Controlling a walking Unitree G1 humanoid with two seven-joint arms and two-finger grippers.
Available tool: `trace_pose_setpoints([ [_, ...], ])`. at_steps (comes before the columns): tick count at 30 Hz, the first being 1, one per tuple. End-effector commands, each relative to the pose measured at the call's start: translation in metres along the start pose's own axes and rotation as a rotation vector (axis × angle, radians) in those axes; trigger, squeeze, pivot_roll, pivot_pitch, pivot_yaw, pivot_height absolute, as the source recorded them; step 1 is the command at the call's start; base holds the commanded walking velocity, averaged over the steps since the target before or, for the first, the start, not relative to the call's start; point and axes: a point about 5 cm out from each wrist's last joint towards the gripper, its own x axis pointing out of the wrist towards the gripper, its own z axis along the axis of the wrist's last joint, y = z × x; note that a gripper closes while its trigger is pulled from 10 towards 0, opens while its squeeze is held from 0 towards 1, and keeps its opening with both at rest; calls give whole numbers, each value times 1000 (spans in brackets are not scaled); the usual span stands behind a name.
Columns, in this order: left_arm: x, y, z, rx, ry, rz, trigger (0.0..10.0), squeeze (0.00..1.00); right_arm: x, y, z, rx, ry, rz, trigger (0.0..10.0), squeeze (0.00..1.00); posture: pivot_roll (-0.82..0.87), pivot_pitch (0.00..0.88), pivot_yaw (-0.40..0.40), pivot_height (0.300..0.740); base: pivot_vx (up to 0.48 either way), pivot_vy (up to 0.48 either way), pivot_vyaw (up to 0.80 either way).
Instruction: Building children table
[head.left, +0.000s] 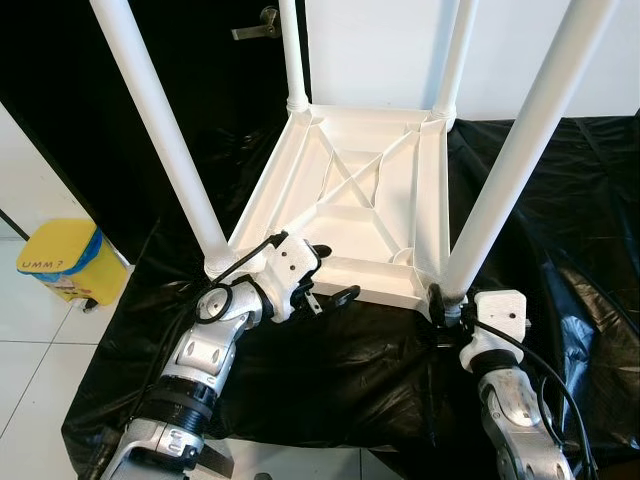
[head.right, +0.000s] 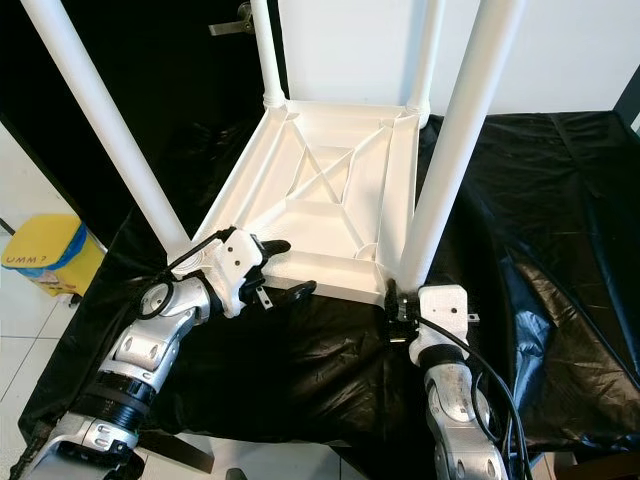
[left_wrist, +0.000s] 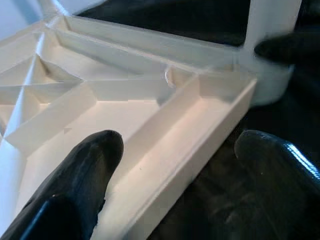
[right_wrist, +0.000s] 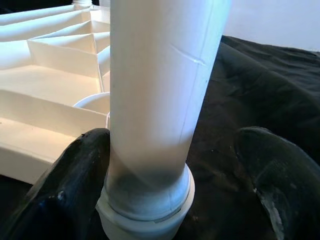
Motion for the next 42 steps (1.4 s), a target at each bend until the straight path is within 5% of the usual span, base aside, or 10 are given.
trace_pose_setpoints([
  [1, 3, 4, -4, 54, 48, 44, 10000, 1000, -4, -7, -6, -13, 29, -26, 10000, 0, -173, 38, 45, 740, 0, 0, 0],
  [3, 5, 6, -6, 76, 74, 44, 10000, 1000, -3, -6, -5, -11, 24, -27, 10000, 0, -175, 38, 49, 740, 0, 0, 0],
  [4, 8, 8, -9, 93, 98, 44, 10000, 631, -2, -5, -4, -9, 20, -27, 10000, 0, -177, 39, 50, 740, 0, 0, 0],
  [6, 8, 8, -9, 93, 98, 44, 10000, 631, -2, -5, -4, -9, 20, -27, 10000, 0, -177, 39, 50, 740, 0, 0, 0],
  [7, 12, 11, -13, 115, 145, 52, 10000, 0, 0, -3, -3, -5, 14, -26, 10000, 0, -180, 40, 52, 740, 0, 0, 0],
  [27, 22, 34, -39, 72, 394, 43, 9608, 0, 3, -1, -1, 0, 9, -38, 10000, 0, -190, 61, 64, 740, 0, 0, 0],
  [28, 20, 36, -40, 50, 402, 32, 1569, 0, 3, 0, -1, 2, 9, -36, 10000, 0, -190, 61, 66, 740, 0, 0, 0],
  [30, 18, 37, -42, 29, 407, 18, 1569, 0, 3, 0, -1, 4, 9, -34, 10000, 0, -188, 62, 66, 740, 0, 0, 0],
  [31, 16, 36, -43, 27, 414, 3, 0, 0, 4, 0, -1, 4, 10, -34, 10000, 0, -187, 63, 65, 740, 0, 0, 0],
  [42, 7, 31, -49, -20, 402, -93, 0, 0, 16, 2, 4, 6, -12, -22, 10000, 0, -179, 61, 66, 740, 0, 0, 0],
])
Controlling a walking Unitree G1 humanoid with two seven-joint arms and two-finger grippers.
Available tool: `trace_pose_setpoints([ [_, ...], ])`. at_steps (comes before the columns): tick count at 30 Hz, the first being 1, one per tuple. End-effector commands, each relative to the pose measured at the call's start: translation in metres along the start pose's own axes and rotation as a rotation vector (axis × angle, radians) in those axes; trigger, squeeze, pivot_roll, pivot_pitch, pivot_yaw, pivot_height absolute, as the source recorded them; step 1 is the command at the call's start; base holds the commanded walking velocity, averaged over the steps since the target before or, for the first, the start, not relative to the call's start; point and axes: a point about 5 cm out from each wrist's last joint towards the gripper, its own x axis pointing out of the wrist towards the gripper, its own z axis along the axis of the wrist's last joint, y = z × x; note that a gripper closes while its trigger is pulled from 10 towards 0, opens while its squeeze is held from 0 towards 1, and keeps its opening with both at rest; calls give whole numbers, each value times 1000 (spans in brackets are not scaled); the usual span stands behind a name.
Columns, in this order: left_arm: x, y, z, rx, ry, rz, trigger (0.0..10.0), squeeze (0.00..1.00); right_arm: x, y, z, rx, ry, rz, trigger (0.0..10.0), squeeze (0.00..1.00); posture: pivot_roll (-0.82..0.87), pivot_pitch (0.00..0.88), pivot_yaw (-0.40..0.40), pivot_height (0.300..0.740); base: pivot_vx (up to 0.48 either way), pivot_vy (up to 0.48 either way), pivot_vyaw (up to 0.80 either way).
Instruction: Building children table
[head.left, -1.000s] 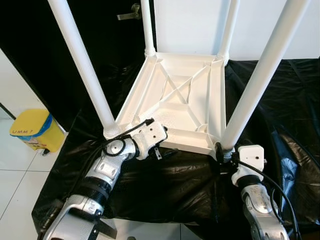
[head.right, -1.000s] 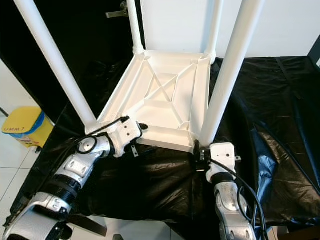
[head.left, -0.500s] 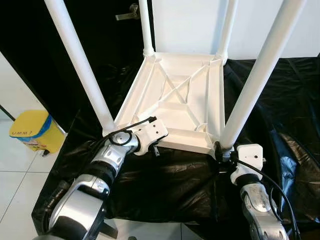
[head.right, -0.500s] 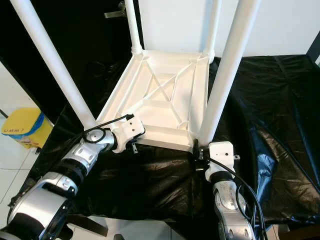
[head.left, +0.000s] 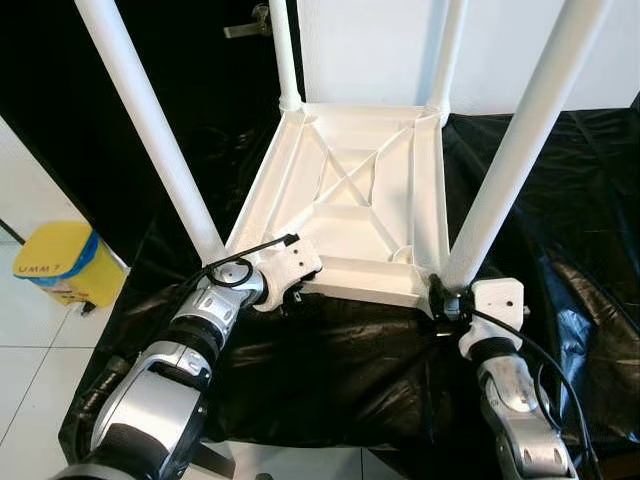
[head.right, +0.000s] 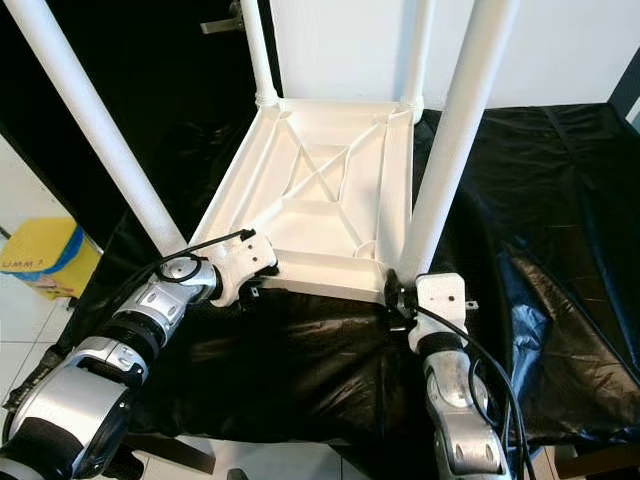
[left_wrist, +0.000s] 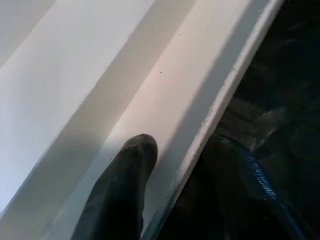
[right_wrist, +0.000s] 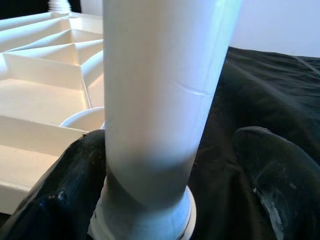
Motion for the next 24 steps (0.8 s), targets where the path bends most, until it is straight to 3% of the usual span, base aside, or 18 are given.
trace_pose_setpoints([
  [1, -4, -5, -17, -58, 20, 7, 0, 0, 2, 1, -4, 8, 23, 1, 10000, 0, -179, 61, 66, 740, 0, 0, 0],
  [9, -10, -31, -28, -58, 0, -125, 0, 0, 11, 8, -4, 18, 18, 72, 10000, 0, -176, 60, 72, 740, 0, 0, 0],
  [13, -20, -48, -30, -76, -39, -172, 0, 0, 17, 12, -5, 20, 22, 108, 10000, 0, -164, 58, 68, 740, 0, 0, 0],
  [17, -25, -55, -32, -100, -57, -179, 0, 0, 19, 14, -6, 19, 24, 120, 10000, 0, -151, 56, 58, 740, 0, 0, 0],
  [21, -44, -67, -36, -130, -59, -168, 0, 0, 21, 23, -7, 28, 28, 176, 10000, 0, -133, 54, 46, 740, 0, 0, 0],
  [24, -48, -69, -37, -136, -55, -160, 0, 0, 22, 25, -8, 28, 31, 190, 10000, 0, -130, 55, 43, 740, 0, 0, 0],
])
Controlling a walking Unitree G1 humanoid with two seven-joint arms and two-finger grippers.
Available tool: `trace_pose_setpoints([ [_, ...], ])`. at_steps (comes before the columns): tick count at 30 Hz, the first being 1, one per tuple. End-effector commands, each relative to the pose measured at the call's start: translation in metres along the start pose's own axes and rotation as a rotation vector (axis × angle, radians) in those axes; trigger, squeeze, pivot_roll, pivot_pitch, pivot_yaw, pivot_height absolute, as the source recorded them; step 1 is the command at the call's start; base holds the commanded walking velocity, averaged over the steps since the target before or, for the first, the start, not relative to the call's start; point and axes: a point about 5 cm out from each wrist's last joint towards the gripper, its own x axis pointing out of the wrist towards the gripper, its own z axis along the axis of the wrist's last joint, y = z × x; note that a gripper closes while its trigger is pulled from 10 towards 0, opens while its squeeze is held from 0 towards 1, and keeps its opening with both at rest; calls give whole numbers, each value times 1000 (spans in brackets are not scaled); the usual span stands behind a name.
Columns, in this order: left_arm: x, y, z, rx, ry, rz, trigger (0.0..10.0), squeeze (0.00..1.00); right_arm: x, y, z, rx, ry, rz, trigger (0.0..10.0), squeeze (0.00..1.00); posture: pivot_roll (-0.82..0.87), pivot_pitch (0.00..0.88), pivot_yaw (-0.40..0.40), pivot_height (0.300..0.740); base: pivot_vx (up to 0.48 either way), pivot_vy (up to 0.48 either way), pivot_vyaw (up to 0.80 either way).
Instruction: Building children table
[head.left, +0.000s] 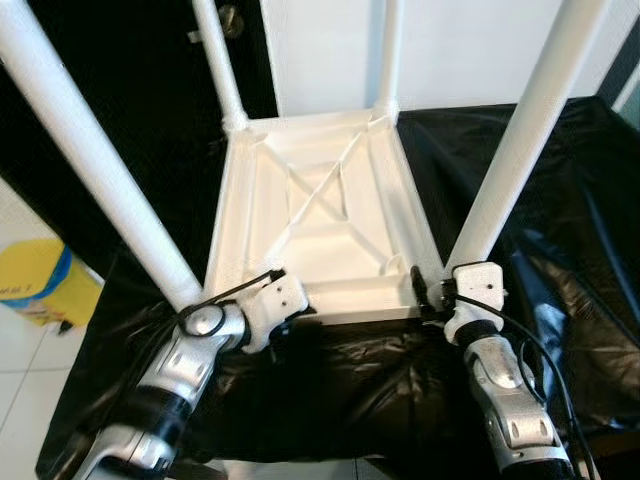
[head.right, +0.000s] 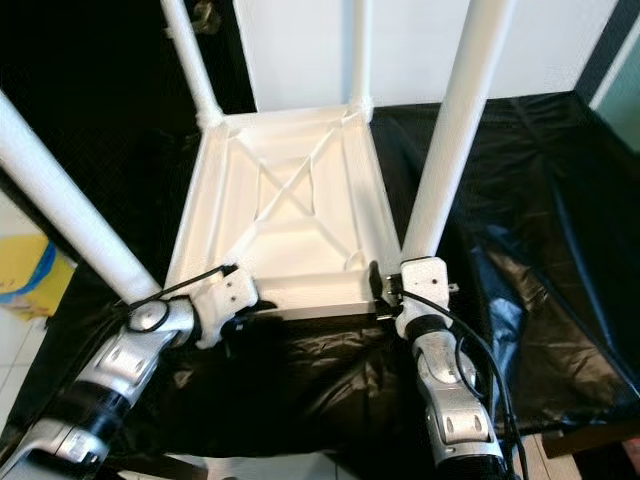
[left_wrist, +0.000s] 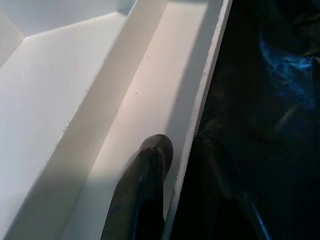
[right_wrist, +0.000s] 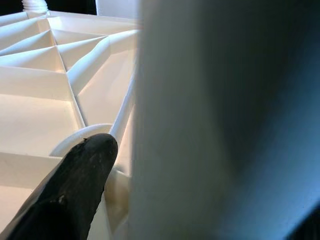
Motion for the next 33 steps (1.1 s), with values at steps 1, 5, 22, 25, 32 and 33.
trace_pose_setpoints([
  [1, -14, -16, -15, -92, 43, -67, 0, 0, 5, 8, -5, 6, 28, 55, 10000, 0, -125, 54, 38, 740, 0, 0, 0],
  [5, -24, -20, -15, -121, 39, -28, 0, 0, 11, 12, -4, 14, 23, 91, 10000, 0, -116, 53, 26, 740, 0, 0, 0],
  [22, -61, -20, -26, -170, 121, 89, 0, 0, 31, 44, 2, 13, 1, 294, 10000, 0, -78, 48, -8, 740, 0, 0, 0],
  [25, -62, -22, -25, -167, 121, 84, 0, 0, 28, 47, -1, 11, 5, 312, 10000, 0, -69, 52, -19, 740, 0, 0, 0],
  [32, -56, -21, -19, -145, 103, 103, 10000, 0, 22, 49, -7, 28, 12, 290, 4980, 0, -75, 58, -21, 740, 0, 0, 0],
  [33, -54, -20, -18, -142, 96, 101, 10000, 0, 23, 47, -7, 31, 9, 277, 3686, 0, -80, 60, -18, 740, 0, 0, 0],
])
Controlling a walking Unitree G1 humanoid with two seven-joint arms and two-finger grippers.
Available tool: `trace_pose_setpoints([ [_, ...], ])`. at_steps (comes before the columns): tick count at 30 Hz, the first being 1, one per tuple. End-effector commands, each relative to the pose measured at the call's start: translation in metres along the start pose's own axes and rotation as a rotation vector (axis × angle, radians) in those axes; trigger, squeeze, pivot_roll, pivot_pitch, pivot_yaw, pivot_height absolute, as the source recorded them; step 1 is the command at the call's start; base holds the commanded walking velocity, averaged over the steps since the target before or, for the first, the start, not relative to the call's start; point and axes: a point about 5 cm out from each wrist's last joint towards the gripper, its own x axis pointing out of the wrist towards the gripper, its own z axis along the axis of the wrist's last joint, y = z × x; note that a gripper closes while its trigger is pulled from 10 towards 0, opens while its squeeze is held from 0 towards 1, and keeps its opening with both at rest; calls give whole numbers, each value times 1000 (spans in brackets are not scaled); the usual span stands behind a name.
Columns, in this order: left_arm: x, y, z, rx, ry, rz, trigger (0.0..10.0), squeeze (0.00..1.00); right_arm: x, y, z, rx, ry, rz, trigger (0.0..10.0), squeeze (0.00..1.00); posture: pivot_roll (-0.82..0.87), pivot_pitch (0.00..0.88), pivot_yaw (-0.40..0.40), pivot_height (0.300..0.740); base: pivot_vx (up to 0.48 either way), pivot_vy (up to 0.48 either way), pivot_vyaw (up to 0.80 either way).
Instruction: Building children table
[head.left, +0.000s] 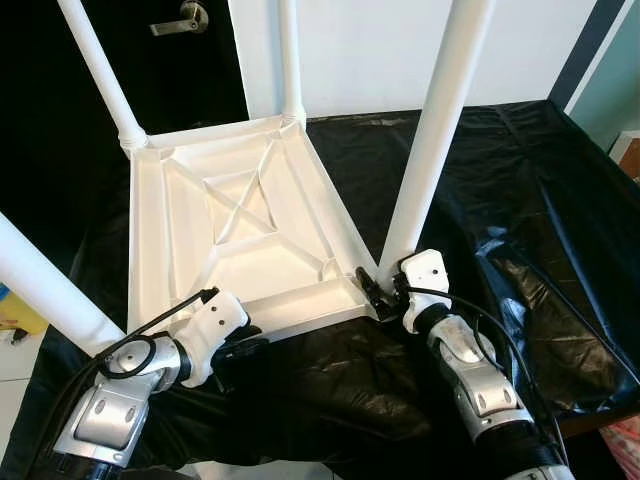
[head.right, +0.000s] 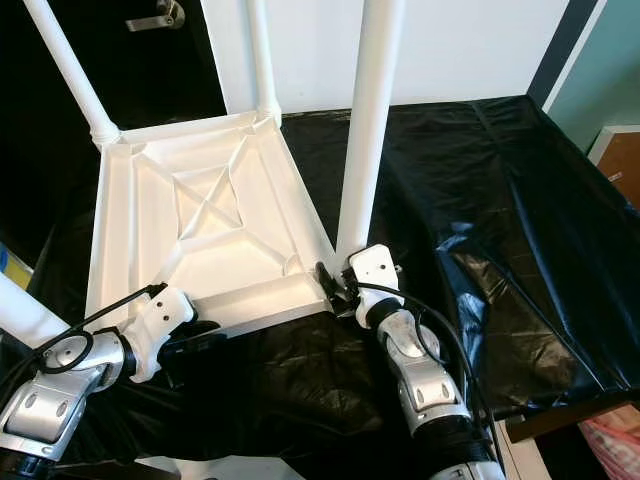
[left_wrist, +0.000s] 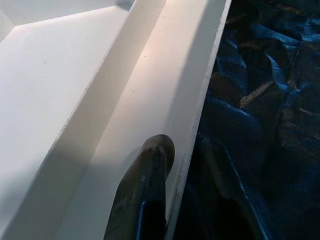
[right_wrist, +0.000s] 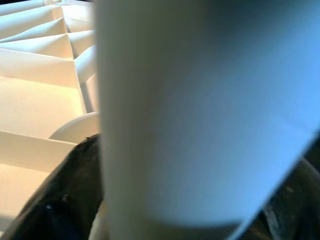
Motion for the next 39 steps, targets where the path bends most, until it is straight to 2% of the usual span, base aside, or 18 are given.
trace_pose_setpoints([
  [1, 5, -7, -3, -14, 9, -30, 10000, 0, -1, -1, -4, 4, 16, -17, 1804, 0, -81, 61, -17, 740, 0, 0, 0],
  [2, 6, -7, -2, -11, 8, -40, 10000, 0, 0, -2, -4, 6, 11, -20, 0, 0, -87, 64, -13, 740, 0, 0, 0],
  [7, 8, -7, -3, -6, 19, -52, 10000, 0, 1, -3, -2, 17, 0, -12, 0, 0, -95, 67, -7, 740, 0, 0, 0],
  [14, 12, 2, -1, 17, 35, -36, 10000, 0, -2, -7, -1, 13, -11, -2, 0, 0, -116, 71, 6, 740, 0, 0, 0],
  [20, 15, 5, 0, 31, 41, -39, 10000, 0, -20, -15, -4, 10, 4, -56, 0, 0, -130, 75, 13, 740, 0, 0, 0],
  [26, 17, 11, 0, 43, 49, -31, 10000, 0, -48, -18, -7, 23, 22, -157, 0, 0, -151, 84, 21, 740, 0, 0, 0],
  [32, 18, 14, 0, 49, 49, -18, 10000, 0, -57, -19, -8, 31, 23, -241, 0, 0, -158, 83, 26, 740, 0, 0, 0],
  [34, 18, 17, 1, 52, 49, -6, 10000, 0, -63, -22, -7, 31, 21, -309, 0, 0, -159, 83, 26, 740, 0, 0, 0],
  [39, 17, 23, 1, 52, 51, 24, 10000, 0, -69, -24, -7, 28, 26, -352, 0, 0, -164, 83, 30, 740, 0, 0, 0],
])
